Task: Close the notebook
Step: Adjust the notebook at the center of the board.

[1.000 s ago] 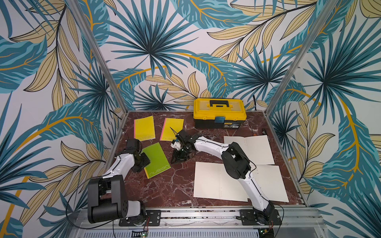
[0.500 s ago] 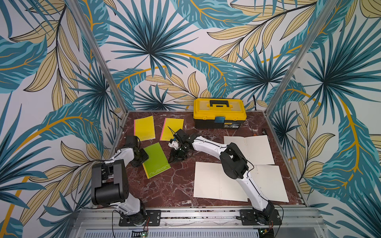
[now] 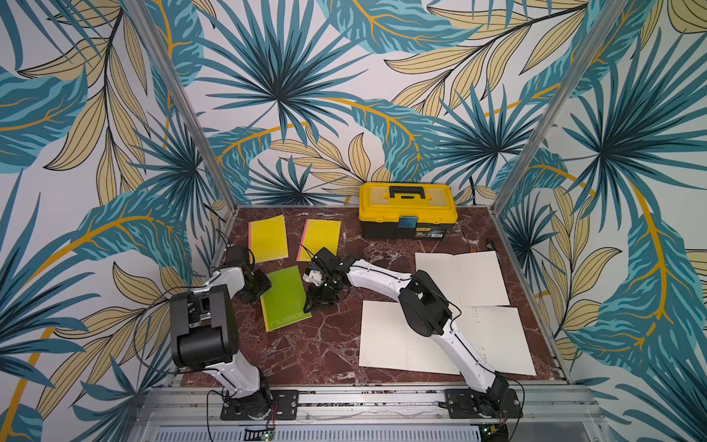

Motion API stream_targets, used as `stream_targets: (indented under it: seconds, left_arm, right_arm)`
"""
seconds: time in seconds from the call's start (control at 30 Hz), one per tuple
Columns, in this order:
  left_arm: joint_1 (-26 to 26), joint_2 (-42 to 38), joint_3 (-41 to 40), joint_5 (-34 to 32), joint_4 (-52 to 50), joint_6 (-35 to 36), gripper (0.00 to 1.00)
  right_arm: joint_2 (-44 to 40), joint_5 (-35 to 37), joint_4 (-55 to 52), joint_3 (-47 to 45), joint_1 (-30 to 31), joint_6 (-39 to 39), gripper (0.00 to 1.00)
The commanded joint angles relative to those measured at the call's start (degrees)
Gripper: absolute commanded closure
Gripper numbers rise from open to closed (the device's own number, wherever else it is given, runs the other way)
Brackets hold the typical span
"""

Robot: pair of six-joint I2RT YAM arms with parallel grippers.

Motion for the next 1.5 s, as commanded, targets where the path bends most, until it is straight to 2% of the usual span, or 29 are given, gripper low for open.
stream_targets:
  seconds: [0.0, 0.33, 0.73, 0.97, 1.47]
  left_arm:
    - [1.15, 1.12, 2.47, 1.23, -0.22, 1.43, 0.55]
    - [2.07, 3.44, 5.0, 2.67, -0.71, 2.42, 0.56]
    - [5.09, 1.77, 4.67, 1.98, -2.18, 4.57, 0.56]
    - [6.04, 0.92, 4.52, 3.04, -2.46, 4.89, 0.56]
    - [6.03, -2.77, 0.85, 4.19, -2.44, 4.8, 0.56]
  right_arm:
    - [3.4, -0.23, -2.1, 2.71, 1.11, 1.18, 0.68]
    - [9.41, -0.85, -3.55, 12.72, 2.21, 3.73, 0.68]
    - [16.01, -1.71, 0.29, 20.76, 2.24, 8.92, 0.68]
    - [16.66, -1.26, 2.62, 20.91, 2.15, 10.26, 0.68]
    - [17.98, 4.61, 5.05, 21.96, 0.68, 12.46, 0.67]
